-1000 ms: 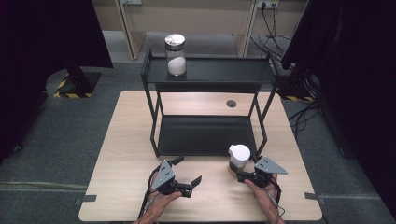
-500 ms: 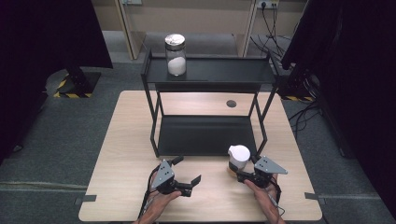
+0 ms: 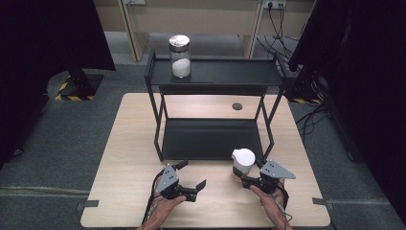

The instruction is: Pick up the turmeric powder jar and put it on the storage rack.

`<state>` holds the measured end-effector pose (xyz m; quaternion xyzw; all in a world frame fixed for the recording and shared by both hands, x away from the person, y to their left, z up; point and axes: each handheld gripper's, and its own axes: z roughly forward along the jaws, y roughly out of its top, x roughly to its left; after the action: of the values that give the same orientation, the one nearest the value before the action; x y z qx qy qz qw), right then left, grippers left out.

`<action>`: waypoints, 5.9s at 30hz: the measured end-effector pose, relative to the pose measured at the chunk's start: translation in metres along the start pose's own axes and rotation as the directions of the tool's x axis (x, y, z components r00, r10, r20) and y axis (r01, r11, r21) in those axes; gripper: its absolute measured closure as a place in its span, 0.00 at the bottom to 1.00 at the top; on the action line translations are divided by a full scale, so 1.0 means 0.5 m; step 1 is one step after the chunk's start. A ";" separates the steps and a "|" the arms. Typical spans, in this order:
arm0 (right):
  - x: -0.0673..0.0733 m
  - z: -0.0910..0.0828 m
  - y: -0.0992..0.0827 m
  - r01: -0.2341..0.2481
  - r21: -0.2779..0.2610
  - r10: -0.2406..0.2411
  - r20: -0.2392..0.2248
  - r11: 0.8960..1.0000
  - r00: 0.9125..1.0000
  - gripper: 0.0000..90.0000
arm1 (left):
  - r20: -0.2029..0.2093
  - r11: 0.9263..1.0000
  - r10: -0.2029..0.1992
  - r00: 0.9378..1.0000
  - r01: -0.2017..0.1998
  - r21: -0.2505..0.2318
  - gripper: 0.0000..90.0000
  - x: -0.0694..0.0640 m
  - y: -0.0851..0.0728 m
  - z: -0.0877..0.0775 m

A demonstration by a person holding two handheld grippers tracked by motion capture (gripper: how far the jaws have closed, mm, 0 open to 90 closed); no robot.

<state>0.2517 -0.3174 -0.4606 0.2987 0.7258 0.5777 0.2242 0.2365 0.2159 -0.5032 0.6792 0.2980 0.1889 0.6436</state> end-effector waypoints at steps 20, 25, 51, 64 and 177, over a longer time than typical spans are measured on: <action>-0.001 -0.004 0.113 0.058 -0.021 -0.059 -0.039 0.998 0.997 0.34 | -0.002 1.000 -0.008 1.000 0.008 0.007 0.01 0.002 -0.002 0.001; -0.007 -0.004 0.142 0.053 -0.034 -0.055 -0.054 0.998 0.997 0.34 | 0.003 1.000 -0.009 1.000 0.009 0.011 0.01 0.001 -0.002 0.002; -0.047 0.005 0.357 0.045 -0.058 -0.052 -0.122 0.997 0.991 0.34 | 0.002 1.000 -0.015 1.000 0.015 0.012 0.01 0.004 -0.003 0.003; -0.054 0.038 0.453 0.038 -0.060 -0.046 -0.153 0.997 0.987 0.34 | 0.002 1.000 -0.018 1.000 0.018 0.013 0.01 0.005 -0.003 0.002; -0.056 0.220 0.627 -0.061 -0.065 0.072 0.182 0.996 0.981 0.01 | 0.018 0.999 -0.030 0.999 0.029 0.017 0.01 0.002 -0.006 0.003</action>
<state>0.4004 -0.2107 -0.1819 0.3682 0.6741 0.5760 0.2798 0.2375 0.2154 -0.5065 0.6820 0.3036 0.1706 0.6431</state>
